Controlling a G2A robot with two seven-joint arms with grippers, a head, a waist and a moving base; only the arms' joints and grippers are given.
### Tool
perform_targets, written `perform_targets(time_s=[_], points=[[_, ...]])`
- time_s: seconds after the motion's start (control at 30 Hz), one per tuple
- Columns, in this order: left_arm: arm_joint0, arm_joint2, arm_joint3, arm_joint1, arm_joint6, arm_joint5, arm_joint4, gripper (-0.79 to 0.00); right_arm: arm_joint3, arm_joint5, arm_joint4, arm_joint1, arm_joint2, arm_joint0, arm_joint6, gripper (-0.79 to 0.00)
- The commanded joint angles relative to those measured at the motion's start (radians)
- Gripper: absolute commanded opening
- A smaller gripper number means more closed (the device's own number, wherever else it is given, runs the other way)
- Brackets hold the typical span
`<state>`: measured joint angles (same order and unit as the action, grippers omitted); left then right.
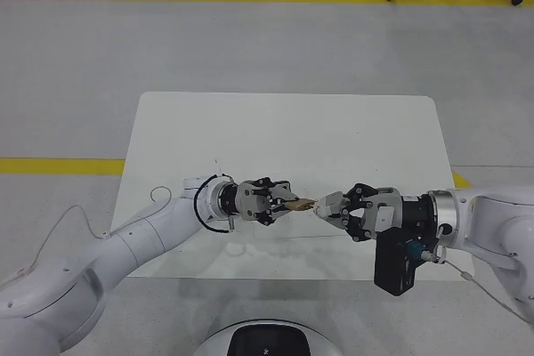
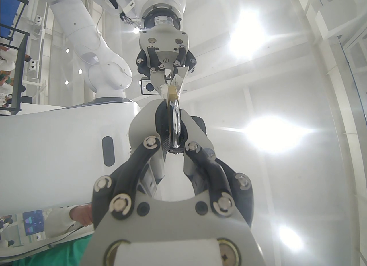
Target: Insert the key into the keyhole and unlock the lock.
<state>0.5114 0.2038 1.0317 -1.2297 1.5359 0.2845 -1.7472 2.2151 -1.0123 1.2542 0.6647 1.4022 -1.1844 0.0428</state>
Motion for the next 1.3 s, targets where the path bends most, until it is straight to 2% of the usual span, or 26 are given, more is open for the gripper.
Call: perform_targets(time_s=[0.0,1.27], points=[[0.000,0.000,-0.001,-0.001,0.000,0.000,0.000,-0.785,0.002,0.000,0.001,0.000,-0.006,0.003,-0.006,-0.785],[0.005,0.023,0.013,0.001,0.000,0.000,0.012,-0.785,-0.027,0.011,-0.051,0.016,-0.047,0.046,-0.091,-0.785]])
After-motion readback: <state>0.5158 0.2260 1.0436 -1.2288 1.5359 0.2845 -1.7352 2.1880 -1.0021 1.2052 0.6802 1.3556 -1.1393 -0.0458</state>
